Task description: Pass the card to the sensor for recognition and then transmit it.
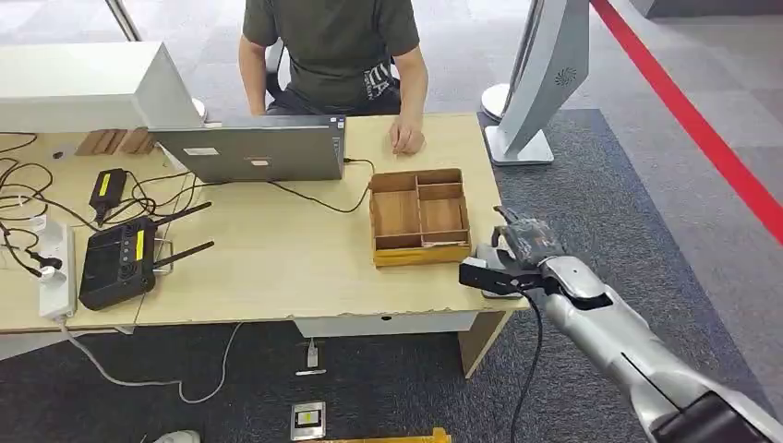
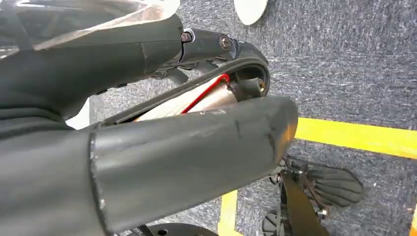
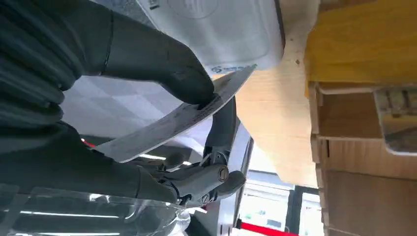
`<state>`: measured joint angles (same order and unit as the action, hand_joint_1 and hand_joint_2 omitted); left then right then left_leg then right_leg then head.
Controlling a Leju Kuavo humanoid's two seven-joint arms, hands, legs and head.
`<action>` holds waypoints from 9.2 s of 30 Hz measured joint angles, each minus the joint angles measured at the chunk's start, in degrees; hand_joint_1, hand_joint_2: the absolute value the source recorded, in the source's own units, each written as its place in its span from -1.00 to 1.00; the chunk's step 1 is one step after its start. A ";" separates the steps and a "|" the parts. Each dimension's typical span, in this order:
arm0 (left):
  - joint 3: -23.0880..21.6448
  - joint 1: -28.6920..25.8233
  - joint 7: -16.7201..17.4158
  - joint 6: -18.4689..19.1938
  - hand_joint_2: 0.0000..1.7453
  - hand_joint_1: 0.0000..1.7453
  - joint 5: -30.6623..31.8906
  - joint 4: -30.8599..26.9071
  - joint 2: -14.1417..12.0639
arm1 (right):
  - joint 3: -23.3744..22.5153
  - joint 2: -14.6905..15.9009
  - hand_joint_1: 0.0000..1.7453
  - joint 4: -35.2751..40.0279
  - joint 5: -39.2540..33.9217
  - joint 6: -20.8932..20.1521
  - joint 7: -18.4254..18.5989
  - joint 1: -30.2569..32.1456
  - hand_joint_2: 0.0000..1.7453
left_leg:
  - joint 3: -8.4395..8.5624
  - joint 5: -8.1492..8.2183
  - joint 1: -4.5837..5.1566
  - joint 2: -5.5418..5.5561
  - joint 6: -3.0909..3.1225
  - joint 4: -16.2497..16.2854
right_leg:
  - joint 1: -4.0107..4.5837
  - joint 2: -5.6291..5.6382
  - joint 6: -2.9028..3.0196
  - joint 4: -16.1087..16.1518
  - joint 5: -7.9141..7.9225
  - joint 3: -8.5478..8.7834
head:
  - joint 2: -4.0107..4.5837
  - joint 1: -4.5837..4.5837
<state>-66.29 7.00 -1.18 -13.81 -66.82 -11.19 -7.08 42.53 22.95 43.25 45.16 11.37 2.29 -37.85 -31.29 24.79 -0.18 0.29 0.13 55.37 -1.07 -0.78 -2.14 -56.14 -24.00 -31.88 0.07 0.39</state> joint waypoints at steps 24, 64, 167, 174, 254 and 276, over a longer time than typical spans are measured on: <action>0.52 0.01 0.79 -0.76 -1.00 -1.00 -0.81 0.00 -0.61 | 4.63 -1.73 1.00 -1.90 -2.82 0.11 -1.05 0.50 1.00 | 0.00 0.00 0.00 0.00 0.00 -0.01 | 0.00 0.00 0.00 0.00 0.00 0.01 | 0.00 0.00; 1.84 -0.04 1.22 -1.62 -1.00 -1.00 -1.75 0.00 -0.64 | 5.71 -0.96 1.00 -8.37 -1.07 -0.94 0.20 -6.47 1.00 | 0.00 -0.01 0.00 0.00 -0.01 0.00 | 0.00 0.00 0.00 0.00 0.00 0.00 | 0.00 0.00; 0.81 -0.04 1.79 0.55 -1.00 -1.00 3.52 -0.02 0.57 | 3.61 -17.09 1.00 -9.70 7.36 -1.73 4.04 -25.85 1.00 | -0.10 -0.17 -0.06 -0.13 -0.08 0.02 | 0.09 0.15 0.00 -0.01 0.23 -0.16 | 0.00 0.00; 0.33 -0.04 0.57 0.79 -1.00 -1.00 3.93 -0.02 0.57 | 2.16 -15.91 -1.00 -9.64 8.89 -1.62 4.79 -25.09 -1.00 | -0.13 -0.17 -0.06 -0.13 -0.08 0.02 | 0.09 0.16 0.00 -0.01 0.23 -0.18 | 0.00 0.02; 1.01 0.03 4.24 -2.84 -1.00 -1.00 -0.39 -0.02 1.70 | -8.55 -11.45 -1.00 32.02 14.86 7.65 20.26 17.51 1.00 | -0.17 -0.12 -0.09 -0.12 -0.06 -0.02 | 0.10 0.16 0.04 0.02 0.18 -0.19 | 0.00 0.00; 1.49 -0.03 5.35 -3.65 -1.00 -1.00 -0.44 -0.02 2.14 | -9.00 -15.85 -1.00 22.34 23.34 9.18 19.91 13.87 1.00 | -0.16 -0.13 -0.09 -0.12 -0.07 -0.01 | 0.11 0.16 0.04 0.02 0.19 -0.18 | 0.00 0.02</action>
<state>-64.81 6.98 4.17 -17.46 -67.25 -11.21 -4.94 33.53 7.10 65.59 68.50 20.55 22.21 -23.98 -31.46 24.66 -0.28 0.17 0.06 55.36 -0.96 -0.63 -2.10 -56.12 -23.81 -32.06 0.07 0.42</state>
